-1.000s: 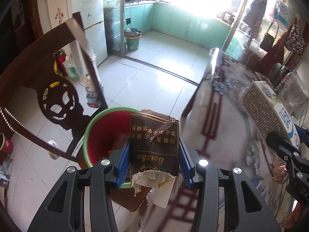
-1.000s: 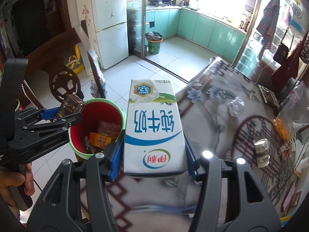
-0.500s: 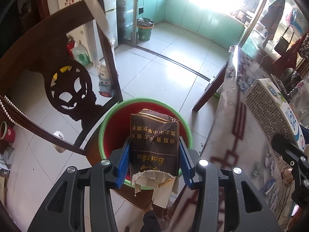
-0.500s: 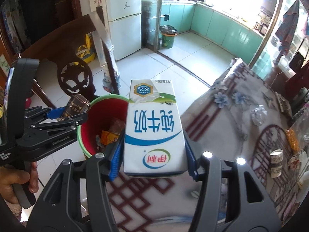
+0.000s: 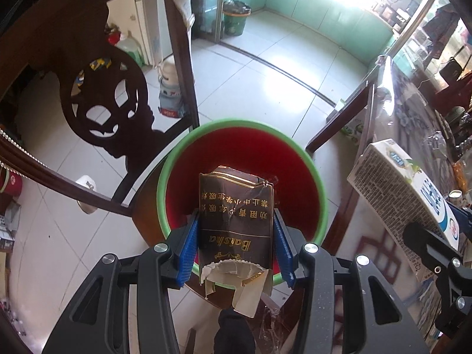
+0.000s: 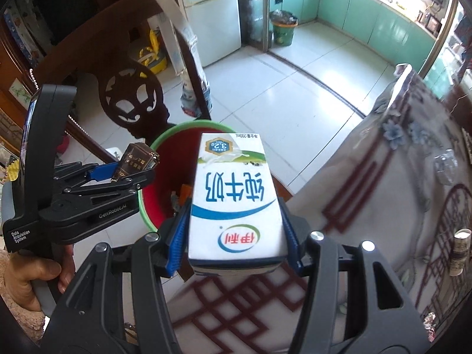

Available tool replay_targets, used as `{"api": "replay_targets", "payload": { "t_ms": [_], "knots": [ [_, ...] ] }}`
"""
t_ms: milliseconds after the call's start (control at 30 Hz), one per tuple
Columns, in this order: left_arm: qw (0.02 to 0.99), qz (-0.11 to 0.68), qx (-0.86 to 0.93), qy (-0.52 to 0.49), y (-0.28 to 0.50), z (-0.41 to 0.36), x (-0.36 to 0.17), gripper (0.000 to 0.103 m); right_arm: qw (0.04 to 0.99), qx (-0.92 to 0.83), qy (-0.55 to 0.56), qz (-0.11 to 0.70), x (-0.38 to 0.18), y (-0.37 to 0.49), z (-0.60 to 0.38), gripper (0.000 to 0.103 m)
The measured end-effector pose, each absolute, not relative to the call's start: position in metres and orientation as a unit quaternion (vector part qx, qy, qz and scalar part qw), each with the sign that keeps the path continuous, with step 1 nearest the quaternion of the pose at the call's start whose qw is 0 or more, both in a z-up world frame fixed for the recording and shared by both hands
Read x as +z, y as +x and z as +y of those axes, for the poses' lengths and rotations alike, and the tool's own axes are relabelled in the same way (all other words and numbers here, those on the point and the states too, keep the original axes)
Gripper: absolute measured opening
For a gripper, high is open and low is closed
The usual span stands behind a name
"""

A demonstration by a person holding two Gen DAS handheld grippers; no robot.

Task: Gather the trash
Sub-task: 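Open the left tool to drop the brown pack while the right tool drops the milk carton, then swing both open tools away from the bucket back toward the table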

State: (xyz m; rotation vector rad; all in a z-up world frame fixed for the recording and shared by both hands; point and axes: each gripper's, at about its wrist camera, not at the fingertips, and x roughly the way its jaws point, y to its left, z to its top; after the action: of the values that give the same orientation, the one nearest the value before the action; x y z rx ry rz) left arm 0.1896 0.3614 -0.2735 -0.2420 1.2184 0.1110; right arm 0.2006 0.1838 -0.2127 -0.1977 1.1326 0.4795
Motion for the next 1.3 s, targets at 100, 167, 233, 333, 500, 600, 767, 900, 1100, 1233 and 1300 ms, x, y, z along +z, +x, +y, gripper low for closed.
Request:
{"api": "replay_targets", "payload": {
  "t_ms": [100,167,233,333,500,600,767,900,1100,1233,1300],
  "knots": [
    [0.804,0.581,0.054,-0.114,0.192,0.366,-0.284,0.044,0.805,0.228,-0.094,0.540,-0.220,0.204,0.188,0.053],
    [0.799,0.587,0.056,-0.117,0.194,0.369,-0.290,0.044,0.802,0.231,-0.093,0.542,-0.222,0.206,0.193,0.053],
    [0.796,0.591,0.058,-0.118,0.196,0.371,-0.293,0.044,0.801,0.235,-0.091,0.543,-0.224,0.207,0.196,0.053],
    [0.794,0.594,0.062,-0.117,0.199,0.374,-0.296,0.044,0.800,0.241,-0.092,0.542,-0.224,0.208,0.200,0.053],
    [0.790,0.597,0.076,-0.118,0.201,0.379,-0.298,0.071,0.804,0.248,-0.089,0.532,-0.221,0.210,0.202,0.068],
    [0.797,0.587,0.078,-0.122,0.199,0.379,-0.294,0.081,0.814,0.246,-0.089,0.518,-0.215,0.207,0.198,0.083],
    [0.807,0.576,0.063,-0.114,0.199,0.364,-0.284,0.081,0.825,0.234,-0.094,0.506,-0.203,0.201,0.178,0.083],
    [0.817,0.564,0.040,-0.108,0.200,0.343,-0.272,0.081,0.837,0.202,-0.087,0.501,-0.193,0.194,0.141,0.084],
    [0.831,0.550,-0.007,-0.084,0.202,0.294,-0.254,0.081,0.852,0.129,-0.073,0.502,-0.184,0.175,0.069,0.085],
    [0.831,0.549,-0.050,-0.068,0.200,0.249,-0.246,0.081,0.856,0.076,-0.051,0.509,-0.185,0.154,0.013,0.086],
    [0.831,0.549,-0.079,-0.051,0.199,0.215,-0.242,0.081,0.858,0.044,-0.038,0.510,-0.183,0.139,-0.024,0.086]
  ]
}}
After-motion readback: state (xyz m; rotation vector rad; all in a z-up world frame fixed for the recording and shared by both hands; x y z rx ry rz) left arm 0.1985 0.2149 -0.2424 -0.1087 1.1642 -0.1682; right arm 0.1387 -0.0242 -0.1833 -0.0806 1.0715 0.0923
